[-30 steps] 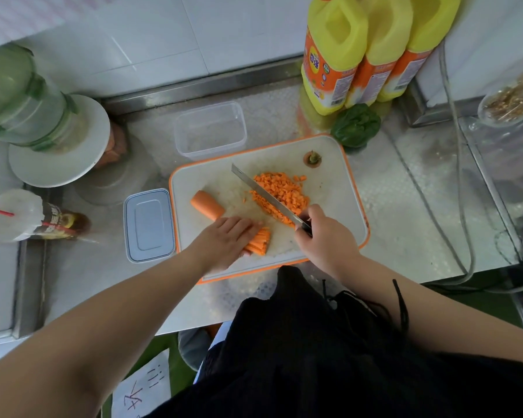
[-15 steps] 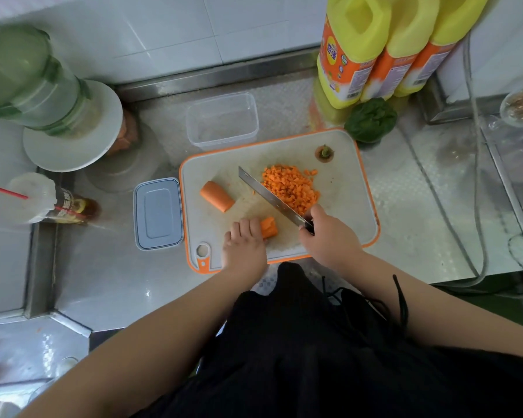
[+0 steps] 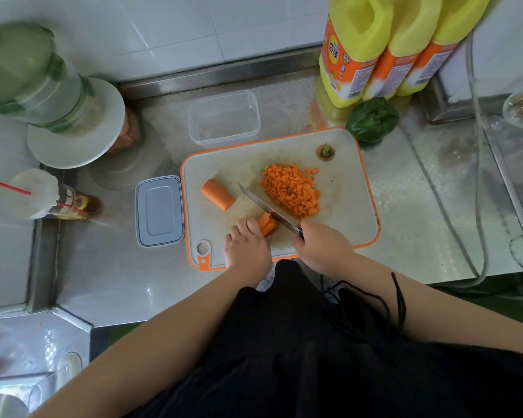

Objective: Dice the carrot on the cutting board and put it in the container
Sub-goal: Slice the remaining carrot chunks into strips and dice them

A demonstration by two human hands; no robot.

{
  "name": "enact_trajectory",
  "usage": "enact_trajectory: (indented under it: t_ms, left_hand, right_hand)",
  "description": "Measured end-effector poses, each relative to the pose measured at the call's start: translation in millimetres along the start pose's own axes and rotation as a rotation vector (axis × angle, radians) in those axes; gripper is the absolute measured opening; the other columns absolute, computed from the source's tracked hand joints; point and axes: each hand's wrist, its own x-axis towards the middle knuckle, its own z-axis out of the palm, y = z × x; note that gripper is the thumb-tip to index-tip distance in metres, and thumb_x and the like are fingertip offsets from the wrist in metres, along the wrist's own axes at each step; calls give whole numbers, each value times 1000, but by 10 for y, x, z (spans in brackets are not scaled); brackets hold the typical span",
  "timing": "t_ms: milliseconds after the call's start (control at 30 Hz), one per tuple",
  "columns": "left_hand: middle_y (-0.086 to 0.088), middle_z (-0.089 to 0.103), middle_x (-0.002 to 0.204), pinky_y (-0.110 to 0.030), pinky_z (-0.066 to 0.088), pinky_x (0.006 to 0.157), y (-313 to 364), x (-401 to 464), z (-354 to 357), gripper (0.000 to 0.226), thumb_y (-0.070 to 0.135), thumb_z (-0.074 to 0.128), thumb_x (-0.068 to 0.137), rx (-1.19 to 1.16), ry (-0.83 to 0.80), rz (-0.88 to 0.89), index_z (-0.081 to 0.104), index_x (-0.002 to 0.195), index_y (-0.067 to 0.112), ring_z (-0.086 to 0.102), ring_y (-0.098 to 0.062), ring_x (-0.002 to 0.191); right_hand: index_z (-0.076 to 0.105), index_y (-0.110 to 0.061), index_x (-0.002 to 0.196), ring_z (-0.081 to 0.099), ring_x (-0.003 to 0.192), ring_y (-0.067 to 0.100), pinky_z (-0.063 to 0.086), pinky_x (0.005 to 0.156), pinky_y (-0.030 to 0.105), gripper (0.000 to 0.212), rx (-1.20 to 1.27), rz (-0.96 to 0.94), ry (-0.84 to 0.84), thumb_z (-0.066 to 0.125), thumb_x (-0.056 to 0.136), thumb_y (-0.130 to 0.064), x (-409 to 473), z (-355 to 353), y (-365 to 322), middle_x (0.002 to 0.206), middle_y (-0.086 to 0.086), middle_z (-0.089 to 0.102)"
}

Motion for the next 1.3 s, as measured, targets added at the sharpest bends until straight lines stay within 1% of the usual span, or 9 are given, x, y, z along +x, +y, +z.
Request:
enact_trajectory:
  t_ms: [67, 167, 300, 500, 600, 800, 967, 1133, 1300]
  left_hand:
    - [-9, 59, 92, -31, 44, 62, 42, -25, -30, 48, 40, 63, 85, -26, -81, -50, 37, 106, 5, 59, -24, 75]
    - [-11, 51, 115, -32, 45, 79, 111, 15, -77, 46, 36, 47, 98, -81, -188, -165, 34, 123, 1, 56, -26, 100]
    - [-15, 43, 125, -34, 43, 90, 113, 49, -109, 56, 41, 42, 100, -90, -130, -167, 30, 132, -3, 49, -30, 112]
    - [-15, 45, 126, -39, 40, 97, -71, 14, -65, 71, 54, 56, 91, -190, 10, -92, 38, 131, -2, 44, -32, 116]
    - [-13, 44, 129, -40, 38, 99, -140, 5, 15, 72, 53, 62, 87, -315, 54, -37, 41, 133, 1, 42, -31, 118]
    - [-13, 49, 129, -47, 45, 97, -176, 23, 126, 66, 45, 64, 88, -469, 220, 23, 45, 135, 3, 47, -33, 118]
    - [-16, 51, 123, -40, 53, 84, -198, 19, 226, 57, 32, 70, 85, -559, 389, 106, 48, 126, 0, 56, -33, 111]
    - [-18, 55, 111, -42, 48, 81, -235, 103, 406, 34, 34, 58, 93, -414, 569, 315, 46, 109, 6, 54, -37, 100]
    - [-17, 53, 107, -43, 47, 80, -198, 180, 477, 23, 27, 54, 97, -423, 639, 337, 46, 103, 6, 50, -36, 97]
  right_hand:
    - [42, -15, 80, 47, 62, 19, 26, 49, 28, 19, 5, -13, -7, 41, 96, -25, 20, 14, -18, 66, -2, 43]
    - [45, -13, 83, 47, 60, 19, 30, 50, 30, 19, 5, -24, -19, 42, 96, -26, 59, 3, -38, 66, 1, 46]
    - [46, -12, 87, 53, 63, 24, 39, 55, 36, 20, -3, -35, 10, 42, 97, -28, 101, -58, -25, 67, 1, 48]
    - [42, -15, 83, 42, 57, 12, 25, 48, 26, 19, -19, -8, -5, 42, 97, -27, 69, -59, 34, 66, -3, 43]
    - [43, -15, 86, 47, 65, 19, 31, 55, 28, 17, -16, 13, -16, 43, 97, -27, 44, -21, 11, 66, -5, 42]
    - [44, -15, 87, 50, 70, 18, 35, 61, 29, 21, -3, 31, -42, 41, 99, -32, 37, -21, -30, 68, -5, 43]
    - [46, -11, 88, 51, 72, 21, 37, 62, 32, 25, 24, 53, -98, 40, 100, -32, 38, -41, -83, 72, 0, 46]
    - [47, -10, 89, 54, 74, 22, 42, 65, 34, 26, 72, 96, -101, 39, 100, -33, 15, -74, -76, 76, 2, 50]
    - [48, -10, 90, 56, 73, 24, 46, 67, 40, 29, 23, 67, -58, 41, 99, -36, -72, -91, -36, 75, 4, 53]
